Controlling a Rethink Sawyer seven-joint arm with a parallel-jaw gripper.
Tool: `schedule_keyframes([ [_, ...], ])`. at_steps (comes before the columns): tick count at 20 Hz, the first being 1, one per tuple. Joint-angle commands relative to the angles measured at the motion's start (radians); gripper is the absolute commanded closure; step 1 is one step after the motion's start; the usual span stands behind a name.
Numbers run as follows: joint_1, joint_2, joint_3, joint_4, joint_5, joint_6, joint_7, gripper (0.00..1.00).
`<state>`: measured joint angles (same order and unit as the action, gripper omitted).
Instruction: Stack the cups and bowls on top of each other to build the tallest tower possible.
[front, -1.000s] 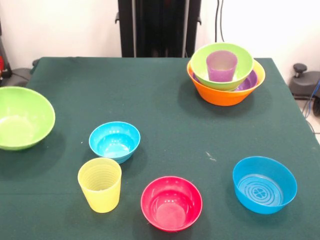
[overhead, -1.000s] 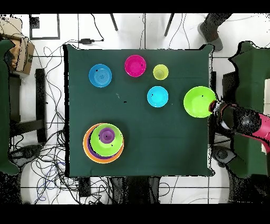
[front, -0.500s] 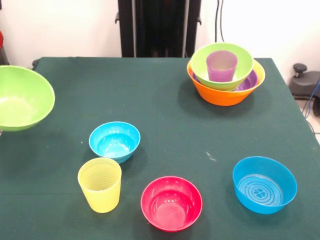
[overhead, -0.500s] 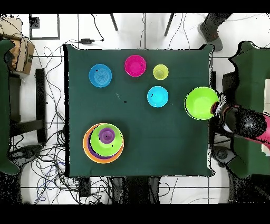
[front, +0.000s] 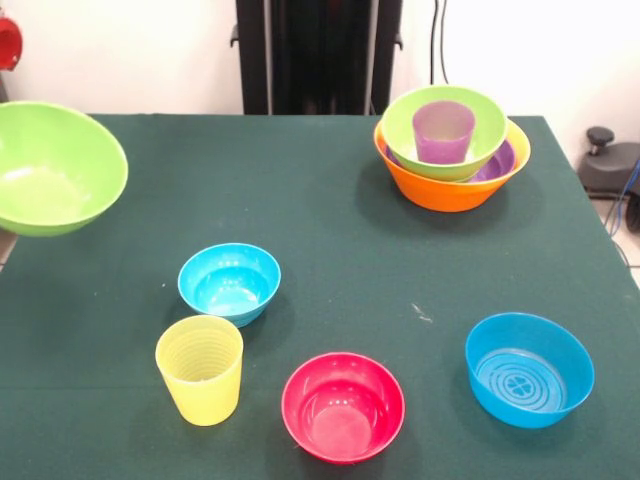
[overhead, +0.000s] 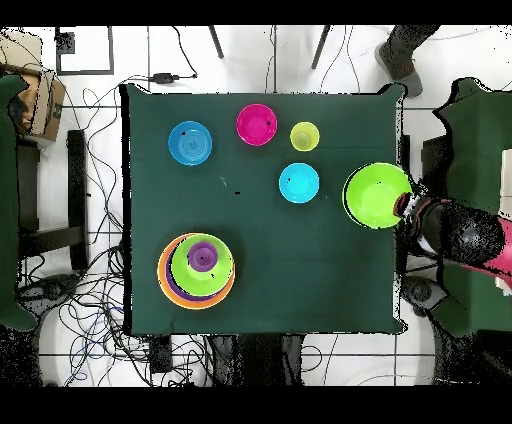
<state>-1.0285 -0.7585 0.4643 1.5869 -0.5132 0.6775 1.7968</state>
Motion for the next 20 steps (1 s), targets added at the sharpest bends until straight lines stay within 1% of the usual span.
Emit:
schedule_keyframes([
  [1, 0.064, -0.078, -0.076, 0.155, 0.031, 0.100, 0.066, 1.00],
  [4, 0.074, -0.093, -0.103, 0.201, 0.037, 0.060, 0.095, 1.00],
  [6, 0.090, -0.105, -0.126, 0.223, 0.036, 0.056, 0.112, 1.00],
  [9, 0.105, -0.130, -0.155, 0.278, 0.046, 0.020, 0.145, 1.00],
  [14, 0.155, -0.168, -0.212, 0.352, 0.058, -0.033, 0.211, 1.00],
  [20, 0.228, -0.185, -0.279, 0.430, 0.082, -0.122, 0.298, 1.00],
])
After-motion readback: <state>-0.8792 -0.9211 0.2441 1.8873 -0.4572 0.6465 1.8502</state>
